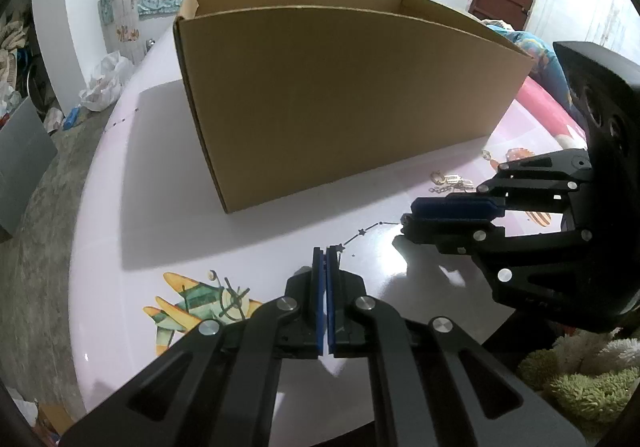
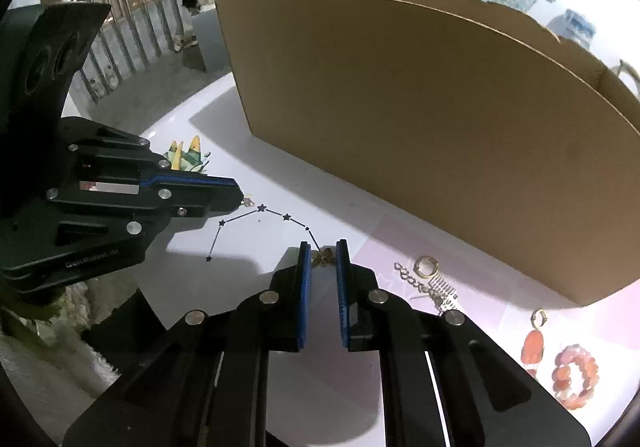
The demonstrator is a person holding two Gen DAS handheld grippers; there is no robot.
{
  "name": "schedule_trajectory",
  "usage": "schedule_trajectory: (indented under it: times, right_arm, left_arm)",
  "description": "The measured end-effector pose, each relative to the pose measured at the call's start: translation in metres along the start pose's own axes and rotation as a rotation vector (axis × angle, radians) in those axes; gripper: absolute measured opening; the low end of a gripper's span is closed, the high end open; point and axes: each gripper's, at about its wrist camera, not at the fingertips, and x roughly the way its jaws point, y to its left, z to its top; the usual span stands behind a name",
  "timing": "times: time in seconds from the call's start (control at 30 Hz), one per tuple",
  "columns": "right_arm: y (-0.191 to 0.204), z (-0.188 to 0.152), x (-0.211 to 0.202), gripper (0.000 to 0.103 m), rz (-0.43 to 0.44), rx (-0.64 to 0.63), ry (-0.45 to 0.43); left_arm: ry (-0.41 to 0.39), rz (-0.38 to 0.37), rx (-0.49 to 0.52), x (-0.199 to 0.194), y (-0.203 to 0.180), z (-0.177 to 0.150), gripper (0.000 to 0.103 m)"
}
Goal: Organize jewelry
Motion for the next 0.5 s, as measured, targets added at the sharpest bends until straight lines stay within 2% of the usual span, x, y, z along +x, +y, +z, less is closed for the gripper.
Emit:
schedule_trajectory:
  times: [0.27, 0.5]
  right_arm:
    - [-0.008, -0.004, -0.020, 0.010, 0.001, 0.018, -0.030]
    - [-0.011, -0.003, -0.045, 0.010, -0.003, 0.037, -0.091]
  left_arm:
    - [-0.020, -0.010, -0.004, -0.011, 0.000, 0.002, 0.001]
    - [-0.080, -0.029, -0.008, -0.042, 0.001, 0.010, 0.001]
